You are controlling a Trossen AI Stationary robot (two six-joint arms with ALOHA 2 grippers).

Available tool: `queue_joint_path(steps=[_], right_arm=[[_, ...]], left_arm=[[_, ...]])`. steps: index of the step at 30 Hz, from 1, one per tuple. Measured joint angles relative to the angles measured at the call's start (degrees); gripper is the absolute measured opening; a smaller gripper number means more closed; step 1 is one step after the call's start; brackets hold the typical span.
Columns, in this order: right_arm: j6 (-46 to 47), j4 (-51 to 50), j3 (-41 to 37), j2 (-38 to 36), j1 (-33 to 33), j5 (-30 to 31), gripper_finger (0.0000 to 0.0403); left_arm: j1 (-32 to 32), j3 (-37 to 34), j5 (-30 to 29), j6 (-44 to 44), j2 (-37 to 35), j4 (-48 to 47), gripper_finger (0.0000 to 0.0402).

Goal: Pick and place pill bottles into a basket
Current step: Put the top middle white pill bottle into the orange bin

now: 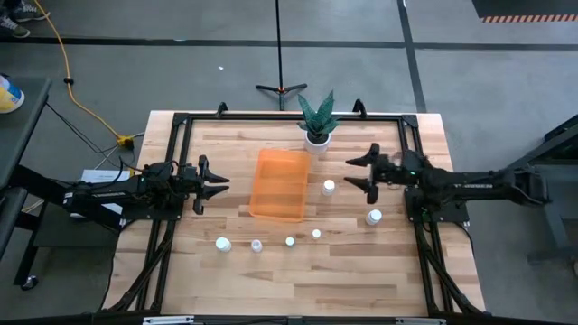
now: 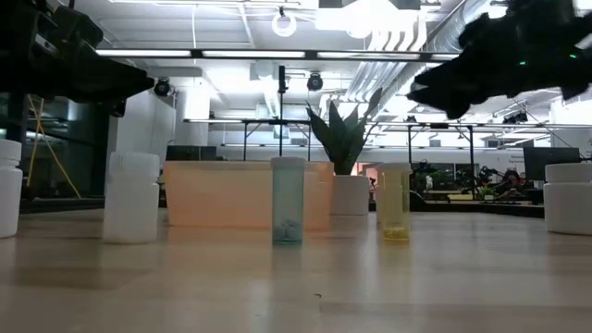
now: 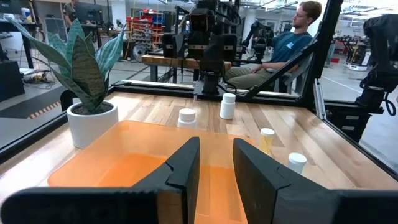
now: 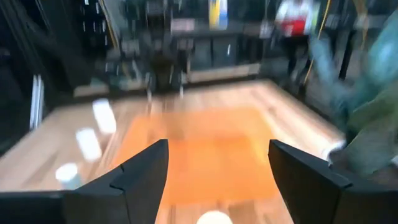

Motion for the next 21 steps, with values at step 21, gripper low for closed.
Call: queue_joint_path(steps=[21], right_arm=[[-10.6, -15.8, 15.3, 23.5, 7.7, 8.6, 0.0268]], left_arm=[[0.0, 0.0, 0.0, 0.0, 0.0, 0.0, 0.0133]])
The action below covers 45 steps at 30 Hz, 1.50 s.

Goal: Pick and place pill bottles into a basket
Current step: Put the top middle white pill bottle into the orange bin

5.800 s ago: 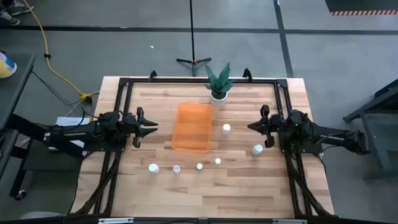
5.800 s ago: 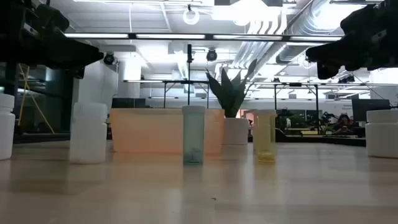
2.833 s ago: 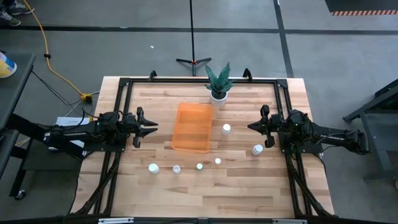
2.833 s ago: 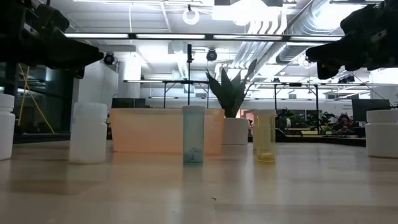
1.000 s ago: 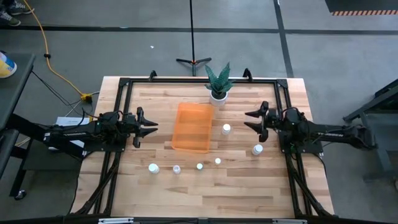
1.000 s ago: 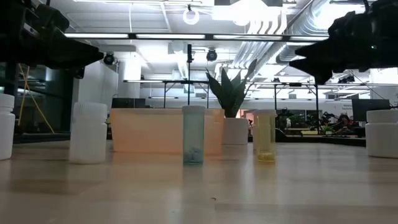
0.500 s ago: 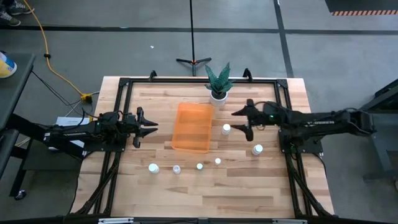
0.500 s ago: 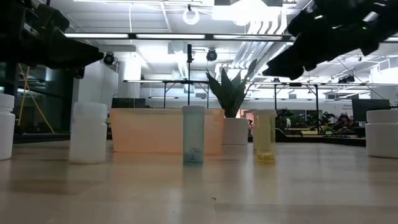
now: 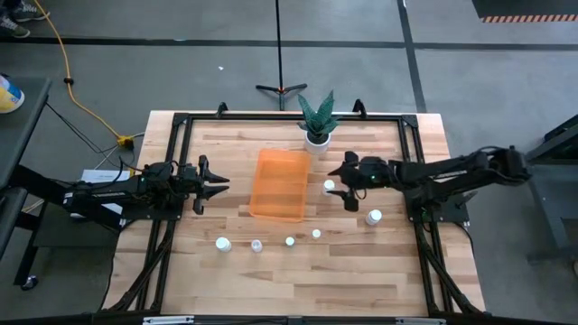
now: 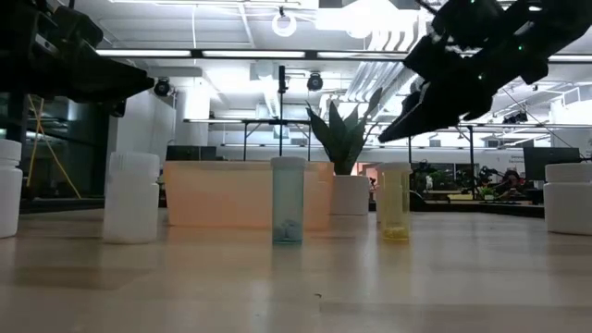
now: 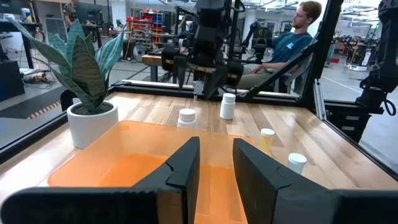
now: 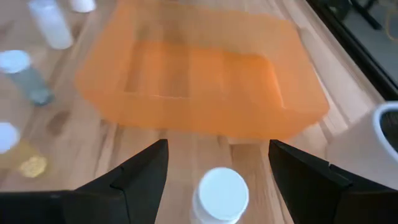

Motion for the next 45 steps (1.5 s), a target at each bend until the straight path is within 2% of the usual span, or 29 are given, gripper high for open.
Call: queue_joint_path(steps=[5, 14, 28, 36, 45], right_arm=[[3.3, 2.7, 0.0, 2.2, -0.6, -0.2, 0.0268], [4.9, 3.7, 0.1, 6.8, -0.6, -0.1, 0.0268], [4.4, 3.7, 0.1, 13.3, -0.6, 2.1, 0.0269], [4.4, 3.8, 0.1, 13.7, -0.7, 3.2, 0.0267], [4.8, 3.8, 0.1, 13.7, -0.7, 3.2, 0.0228]], left_arm=[[0.0, 0.0, -0.1, 0.0, 0.0, 0.1, 0.0133], [0.0, 0.0, -4.0, 0.0, 0.0, 0.3, 0.0133], [0.0, 0.0, -4.0, 0.0, 0.0, 0.0, 0.0133], [0.0, 0.0, -4.0, 0.0, 0.0, 0.0, 0.0133], [0.0, 0.0, -4.0, 0.0, 0.0, 0.0, 0.0133]])
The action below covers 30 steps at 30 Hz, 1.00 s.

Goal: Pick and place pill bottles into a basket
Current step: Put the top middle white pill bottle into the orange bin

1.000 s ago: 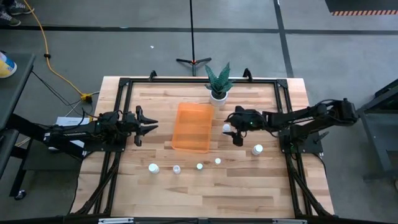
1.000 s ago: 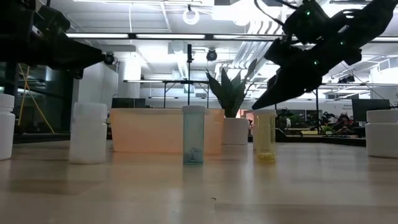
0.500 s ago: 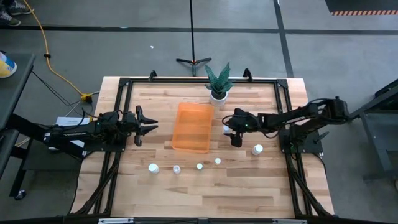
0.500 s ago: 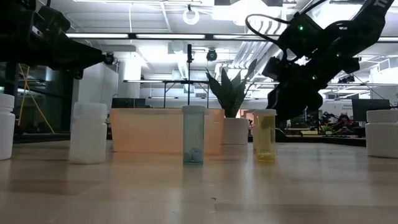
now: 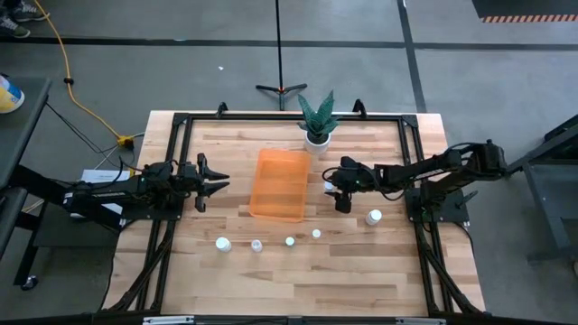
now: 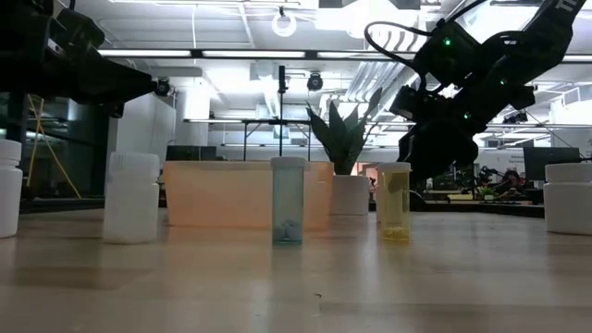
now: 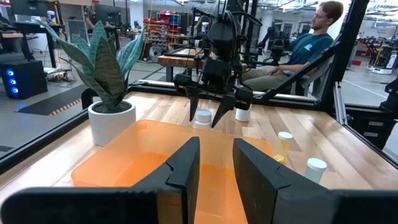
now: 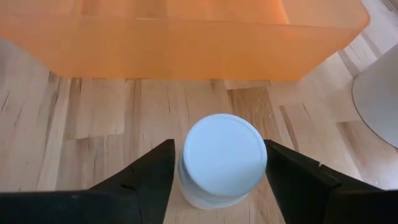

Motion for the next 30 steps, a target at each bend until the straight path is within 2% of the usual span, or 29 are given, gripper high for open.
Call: queue_joint_path(steps=[11, 21, 30], right_arm=[[0.6, 3.2, 0.5, 0.0, 0.0, 1.5, 0.0154], [-5.4, 1.4, 10.1, 0.0, 0.0, 1.3, 0.0163], [-5.3, 3.3, 16.5, 0.8, -1.7, 0.9, 0.0158]], left_arm=[[0.0, 0.0, 0.0, 0.0, 0.0, 0.0, 0.0133], [0.0, 0.0, 0.0, 0.0, 0.0, 0.0, 0.0133], [0.0, 0.0, 0.0, 0.0, 0.0, -0.1, 0.0133]])
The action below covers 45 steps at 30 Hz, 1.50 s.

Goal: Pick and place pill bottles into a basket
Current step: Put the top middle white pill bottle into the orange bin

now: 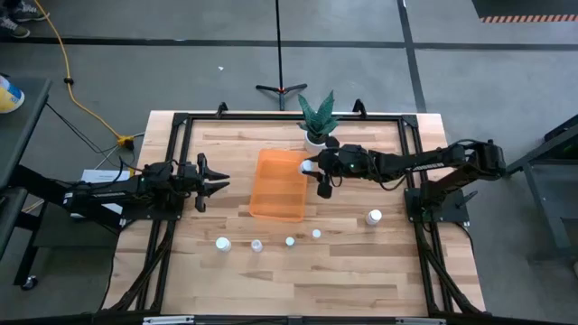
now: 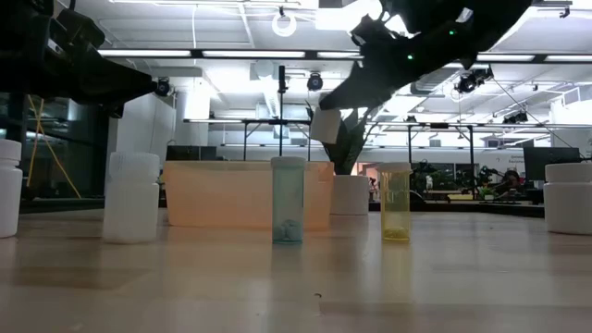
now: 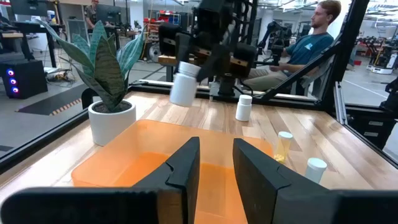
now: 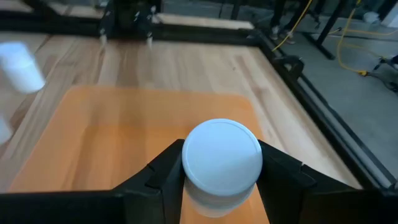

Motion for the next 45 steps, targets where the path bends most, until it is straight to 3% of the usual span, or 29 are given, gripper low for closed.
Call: queue_joint_path(steps=[7, 13, 21, 39, 45], right_arm=[[1.3, 3.0, 4.7, 8.2, -2.7, -4.3, 0.0154], [1.3, -2.6, 10.8, 16.3, -5.7, -5.5, 0.0162], [6.4, -3.1, 12.6, 20.2, -9.8, -15.0, 0.0152], [5.3, -7.9, 12.6, 20.4, -7.1, -9.9, 0.0163], [7.4, -3.9, 9.7, 21.0, -6.8, -9.7, 0.0164]], left_arm=[[0.0, 0.0, 0.0, 0.0, 0.0, 0.0, 0.0133], [0.0, 0.0, 0.0, 0.0, 0.0, -0.1, 0.0133], [0.0, 0.0, 0.0, 0.0, 0.0, -0.1, 0.0133], [0.0, 0.0, 0.0, 0.0, 0.0, -0.1, 0.0133], [0.0, 0.0, 0.0, 0.0, 0.0, -0.1, 0.0133]])
